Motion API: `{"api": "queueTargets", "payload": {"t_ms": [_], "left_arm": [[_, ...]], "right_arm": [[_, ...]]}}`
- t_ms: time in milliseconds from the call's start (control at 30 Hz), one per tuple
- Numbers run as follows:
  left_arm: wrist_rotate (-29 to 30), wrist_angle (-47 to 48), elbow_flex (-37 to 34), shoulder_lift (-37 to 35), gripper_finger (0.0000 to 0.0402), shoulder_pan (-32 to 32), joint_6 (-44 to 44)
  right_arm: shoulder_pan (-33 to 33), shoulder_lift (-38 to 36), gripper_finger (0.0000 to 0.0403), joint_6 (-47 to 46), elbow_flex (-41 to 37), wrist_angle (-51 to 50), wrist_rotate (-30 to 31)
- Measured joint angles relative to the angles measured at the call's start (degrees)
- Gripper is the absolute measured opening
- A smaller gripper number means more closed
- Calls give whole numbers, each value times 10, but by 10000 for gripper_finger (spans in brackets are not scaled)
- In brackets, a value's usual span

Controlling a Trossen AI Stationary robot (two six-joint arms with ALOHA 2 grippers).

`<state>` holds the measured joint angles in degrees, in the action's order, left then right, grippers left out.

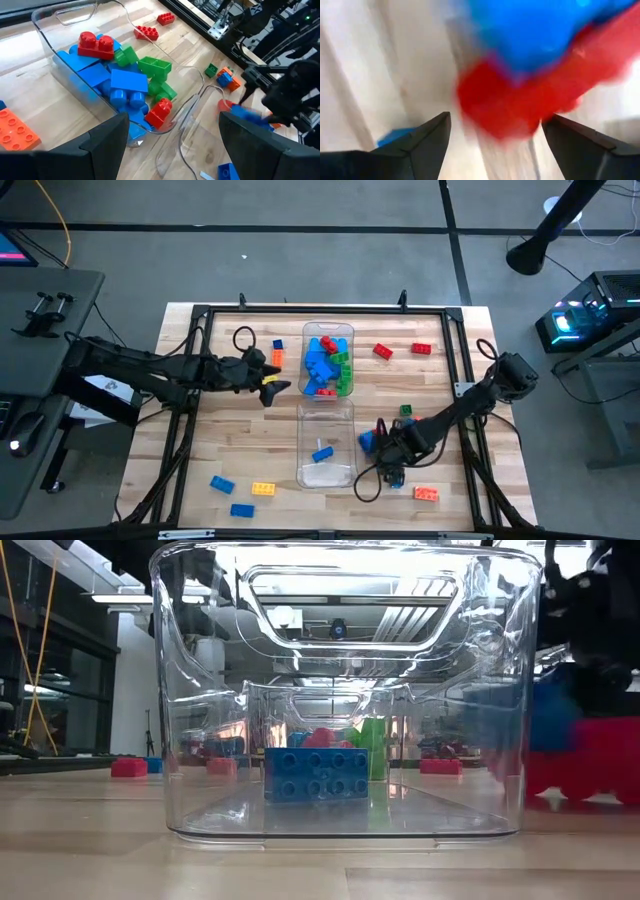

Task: Sort blocks by size
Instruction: Put the large red game piece in the top transparent bin

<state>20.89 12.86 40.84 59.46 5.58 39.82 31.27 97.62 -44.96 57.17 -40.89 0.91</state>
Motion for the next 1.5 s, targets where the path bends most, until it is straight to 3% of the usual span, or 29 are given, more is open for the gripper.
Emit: {"api": "queueTargets", "payload": {"t_ms": [300,467,600,733,933,1167,1500], "left_arm": [[8,-2,0,0,294,0,1],[11,-2,0,0,294,0,0],[20,-3,0,0,294,0,0],[21,-2,0,0,294,0,0],[22,-2,0,0,294,0,11],[25,-2,0,0,294,0,21],[25,-2,0,0,294,0,21]], "right_arm": [[-3,0,311,6,-18,15,30],[-5,-20,311,21,3,-38,23],[-7,-54,311,66,21,-82,57],[-40,-74,311,134,23,-74,65],[-81,-70,309,197,23,-29,-1],[-87,-65,281,247,19,-37,75],[-115,-65,263,270,-16,20,56]]}}
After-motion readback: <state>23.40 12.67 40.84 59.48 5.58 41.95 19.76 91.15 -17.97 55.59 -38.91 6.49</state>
